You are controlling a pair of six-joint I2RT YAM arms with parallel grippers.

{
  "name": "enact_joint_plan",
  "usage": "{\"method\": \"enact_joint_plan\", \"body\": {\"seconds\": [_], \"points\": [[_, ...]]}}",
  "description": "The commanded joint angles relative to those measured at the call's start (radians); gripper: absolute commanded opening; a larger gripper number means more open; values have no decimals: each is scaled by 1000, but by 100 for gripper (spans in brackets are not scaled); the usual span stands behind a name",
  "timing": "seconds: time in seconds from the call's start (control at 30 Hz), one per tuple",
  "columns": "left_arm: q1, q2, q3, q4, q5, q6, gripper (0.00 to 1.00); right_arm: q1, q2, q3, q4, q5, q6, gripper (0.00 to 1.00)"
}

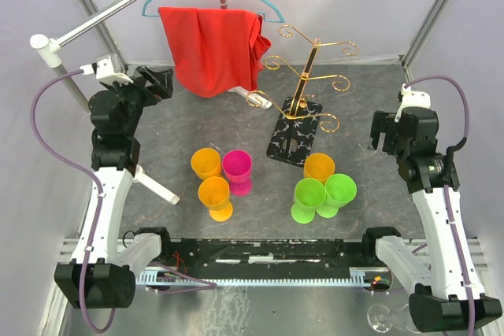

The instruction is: Place the wine glass upside down on the wine glass rack

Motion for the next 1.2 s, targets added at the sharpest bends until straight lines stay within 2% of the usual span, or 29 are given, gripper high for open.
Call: {"method": "enact_joint_plan", "body": {"seconds": [0.0,0.27,0.57,0.83,0.93,1.03,1.17], "points": [[-5,25,67,0,-42,-28,99,3,-14,16,35,18,-16,100],[-4,146,195,-163,-51,51,99,3,-40,4,46,64,-32,100],[-5,124,136,-158,238,127,99,3,-33,12,20,39,-25,100],[-49,64,126,-397,257,266,99,3,14,75,-72,40,5,100],[-126,26,109,-493,204,300,99,2,36,103,-100,44,13,100],[-264,3,83,-587,81,317,99,3,42,125,-123,53,11,100],[-358,-23,11,-668,-38,271,99,3,33,151,-151,49,8,100]]}}
